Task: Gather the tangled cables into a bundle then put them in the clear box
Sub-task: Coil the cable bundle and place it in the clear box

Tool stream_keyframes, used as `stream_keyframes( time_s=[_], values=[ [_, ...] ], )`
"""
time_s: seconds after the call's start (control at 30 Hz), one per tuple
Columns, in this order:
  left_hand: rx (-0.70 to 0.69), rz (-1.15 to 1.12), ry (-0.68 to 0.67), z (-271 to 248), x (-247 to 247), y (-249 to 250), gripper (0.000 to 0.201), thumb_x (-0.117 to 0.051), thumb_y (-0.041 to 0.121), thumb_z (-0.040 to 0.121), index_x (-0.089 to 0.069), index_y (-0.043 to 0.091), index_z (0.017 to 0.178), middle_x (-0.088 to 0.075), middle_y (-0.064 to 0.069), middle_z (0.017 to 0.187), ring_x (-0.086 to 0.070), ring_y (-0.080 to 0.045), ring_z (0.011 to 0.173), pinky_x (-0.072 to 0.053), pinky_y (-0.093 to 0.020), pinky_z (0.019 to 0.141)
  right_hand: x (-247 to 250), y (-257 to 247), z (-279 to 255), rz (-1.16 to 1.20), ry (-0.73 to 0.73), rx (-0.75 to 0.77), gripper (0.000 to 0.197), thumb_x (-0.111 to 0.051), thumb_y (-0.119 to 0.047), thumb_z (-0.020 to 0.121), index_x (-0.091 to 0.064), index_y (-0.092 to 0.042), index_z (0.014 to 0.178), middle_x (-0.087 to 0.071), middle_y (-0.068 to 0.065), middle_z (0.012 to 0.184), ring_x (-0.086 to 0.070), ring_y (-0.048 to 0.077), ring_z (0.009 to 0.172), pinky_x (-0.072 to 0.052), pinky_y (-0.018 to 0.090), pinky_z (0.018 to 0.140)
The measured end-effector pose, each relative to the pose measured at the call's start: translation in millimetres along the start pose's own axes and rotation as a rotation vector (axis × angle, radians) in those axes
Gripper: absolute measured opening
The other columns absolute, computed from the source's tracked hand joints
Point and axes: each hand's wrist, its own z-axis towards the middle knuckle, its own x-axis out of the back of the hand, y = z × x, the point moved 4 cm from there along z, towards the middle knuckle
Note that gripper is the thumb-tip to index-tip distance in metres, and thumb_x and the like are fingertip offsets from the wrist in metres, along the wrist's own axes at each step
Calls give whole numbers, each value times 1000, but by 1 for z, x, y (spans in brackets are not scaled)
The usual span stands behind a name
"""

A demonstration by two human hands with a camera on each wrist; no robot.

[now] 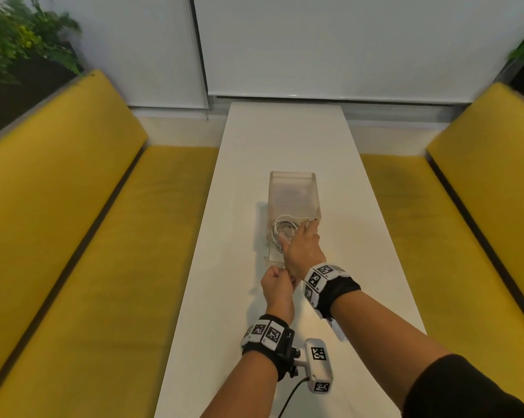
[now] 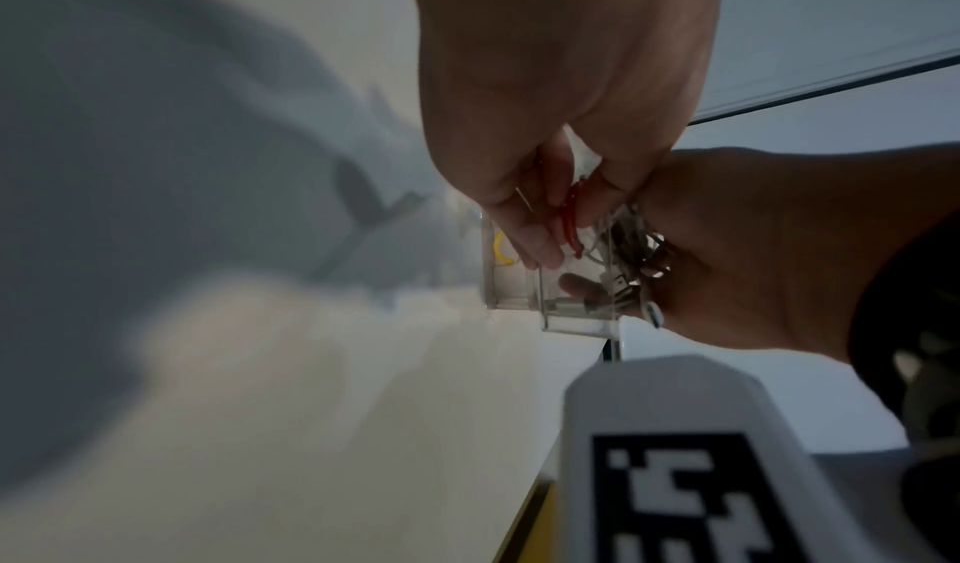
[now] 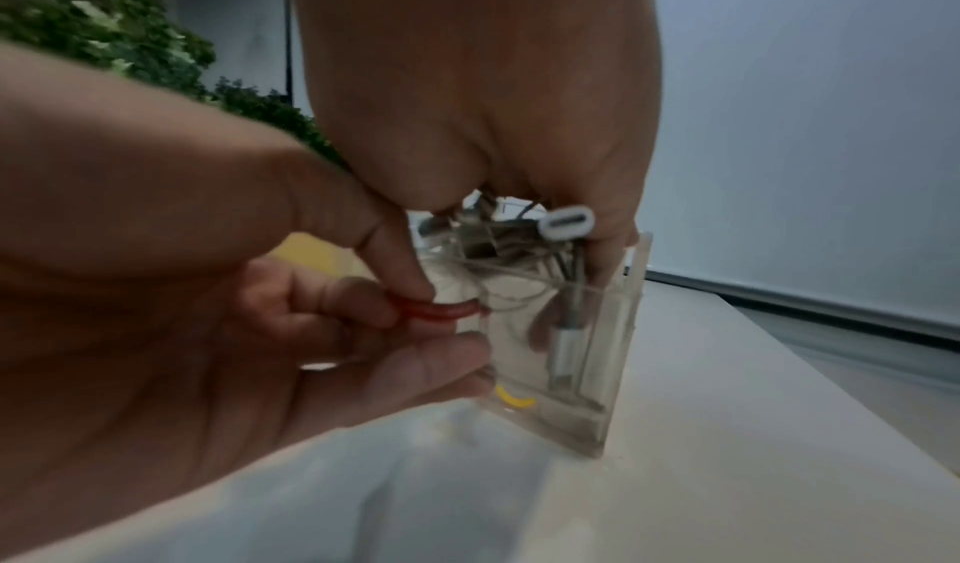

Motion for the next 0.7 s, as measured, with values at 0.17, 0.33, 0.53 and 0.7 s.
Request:
stream_keyframes(
  time_s=[0.17,0.33,0.53,0.7],
  values=[
    [12,-18,-10,2,-1,-1,29,-48,-12,88,-46,9,68,-52,-7,67,-47,-15,63,-50,-24,56,1,0,-7,70,51,97,78,-33,-39,104,25,-16,150,6,34,159,-23,45,145,-29,47,118],
    [29,-35,-31,3,-3,-3,28,-50,-11,88,-47,10,68,-52,-9,70,-48,-18,66,-51,-31,63,-1,9,-8,160,133,44,84,-42,-42,100,8,1,154,-11,26,160,-22,39,143,-33,43,115],
    [25,-35,-30,5,1,3,28,-46,-10,90,-46,9,70,-51,-7,69,-45,-14,63,-47,-21,49,2,0,-10,69,173,51,71,-27,-42,103,-12,7,152,-3,26,162,-15,39,147,-22,40,118],
    [25,-66,-66,10,4,7,29,-46,-11,90,-47,9,70,-53,-8,70,-49,-16,65,-50,-25,56,-5,3,0,-124,81,241,63,-20,-41,103,-9,-10,157,-8,13,165,-11,32,152,-14,45,123]
  ],
)
